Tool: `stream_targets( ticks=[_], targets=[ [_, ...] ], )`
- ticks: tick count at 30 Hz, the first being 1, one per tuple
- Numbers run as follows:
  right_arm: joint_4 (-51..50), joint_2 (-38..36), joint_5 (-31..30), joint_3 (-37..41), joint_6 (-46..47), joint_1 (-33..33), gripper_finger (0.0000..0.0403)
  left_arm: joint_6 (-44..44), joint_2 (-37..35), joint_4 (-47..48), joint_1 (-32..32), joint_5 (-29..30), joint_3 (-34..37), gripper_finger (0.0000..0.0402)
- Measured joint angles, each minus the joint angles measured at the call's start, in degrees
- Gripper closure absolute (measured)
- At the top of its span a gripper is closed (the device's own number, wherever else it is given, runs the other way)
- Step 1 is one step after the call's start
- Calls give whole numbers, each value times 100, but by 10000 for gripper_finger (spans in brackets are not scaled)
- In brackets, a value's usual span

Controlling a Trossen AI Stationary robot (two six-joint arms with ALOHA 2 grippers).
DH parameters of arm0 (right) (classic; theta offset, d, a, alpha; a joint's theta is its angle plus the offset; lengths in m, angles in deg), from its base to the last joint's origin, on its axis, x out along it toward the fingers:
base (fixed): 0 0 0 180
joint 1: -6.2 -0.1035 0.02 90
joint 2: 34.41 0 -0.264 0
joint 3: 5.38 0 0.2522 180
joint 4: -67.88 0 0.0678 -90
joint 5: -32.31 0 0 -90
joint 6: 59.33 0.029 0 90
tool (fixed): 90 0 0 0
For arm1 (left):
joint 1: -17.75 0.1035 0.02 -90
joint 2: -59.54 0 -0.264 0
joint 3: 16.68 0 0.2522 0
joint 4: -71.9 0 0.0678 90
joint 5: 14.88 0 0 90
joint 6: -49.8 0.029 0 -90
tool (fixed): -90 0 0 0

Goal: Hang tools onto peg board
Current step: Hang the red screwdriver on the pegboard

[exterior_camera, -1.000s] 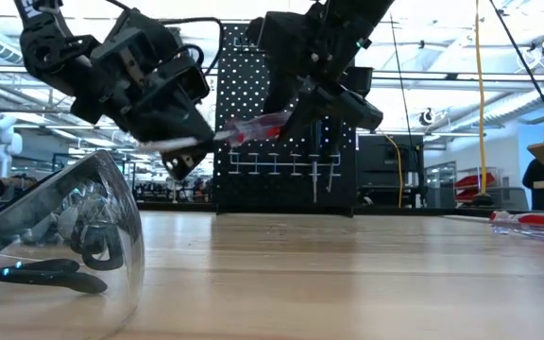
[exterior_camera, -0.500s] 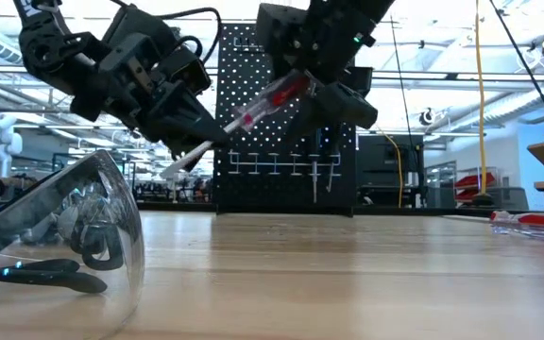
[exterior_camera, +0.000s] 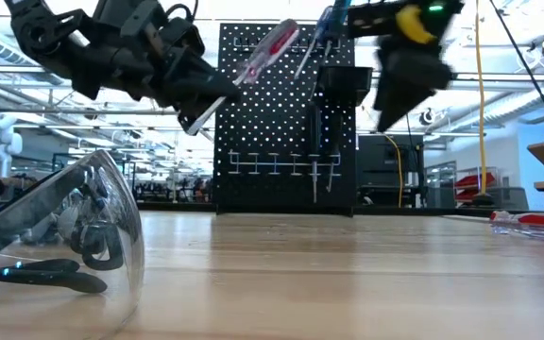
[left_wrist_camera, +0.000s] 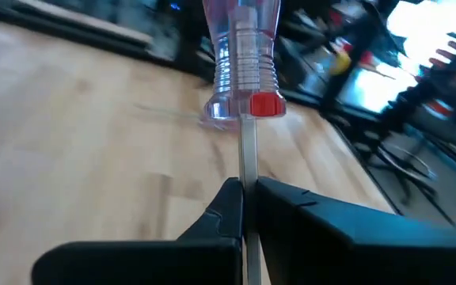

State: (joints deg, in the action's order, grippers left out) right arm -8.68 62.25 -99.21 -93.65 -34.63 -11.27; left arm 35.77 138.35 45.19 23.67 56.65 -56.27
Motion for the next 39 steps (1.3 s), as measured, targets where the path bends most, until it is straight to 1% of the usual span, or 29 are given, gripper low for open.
stream_targets(
  ticks=[3,6,7,10,12,14,17,19,21,23,25,27,29,32,34,35,37,39],
  targets=[
    [314,-518,-607,864,738,-353,58,-21,-193,-2,59,493,0,386],
    [914,-1110,-1424,1934,1591,-591,58,-176,-239,-413,71,1117,0,386],
    [1151,-1313,-1523,2228,1724,-620,58,-202,-210,-657,71,1347,0,386],
    [1691,-1904,-1410,2854,1926,-581,58,-72,-33,-1043,69,2088,-108,386],
    [1984,-2197,-1403,3111,1966,-534,58,232,122,-1179,76,2556,-205,386],
    [2147,-2439,-1400,3273,1959,-517,57,541,295,-1565,108,2804,-334,386],
    [2281,-2612,-1394,3332,1936,-503,57,734,607,-2116,215,2838,-585,386],
    [2403,-2629,-1394,3333,1923,-502,57,726,866,-2200,297,2836,-748,386],
    [2818,-2629,-1398,3334,1828,-499,57,703,1072,-2221,334,2745,-837,386],
    [3585,-2629,-1408,3334,1455,-501,57,703,1227,-2441,316,2340,-878,386],
    [4629,-2629,-1408,3334,757,-501,57,703,1327,-2717,205,1871,-872,386],
    [5690,-2624,-1370,3334,-28,-501,57,697,1372,-3084,45,1656,-868,386],
    [6853,-2584,-1176,3392,-765,-503,57,697,1371,-3562,-125,1550,-868,386],
    [9029,-2531,-227,3811,-1678,-430,57,694,1368,-4138,-355,1406,-868,386],
    [10636,-2388,420,4143,-1925,-311,57,688,1370,-4329,-500,1396,-868,386],
    [11266,-2291,688,4296,-1963,-239,57,688,1370,-4385,-570,1396,-870,386],
    [12142,-2017,1229,4394,-1874,-83,57,692,1368,-4408,-706,1394,-890,386],
    [12422,-1734,1603,4368,-1672,78,57,694,1370,-4402,-799,1394,-887,386]
  ],
)
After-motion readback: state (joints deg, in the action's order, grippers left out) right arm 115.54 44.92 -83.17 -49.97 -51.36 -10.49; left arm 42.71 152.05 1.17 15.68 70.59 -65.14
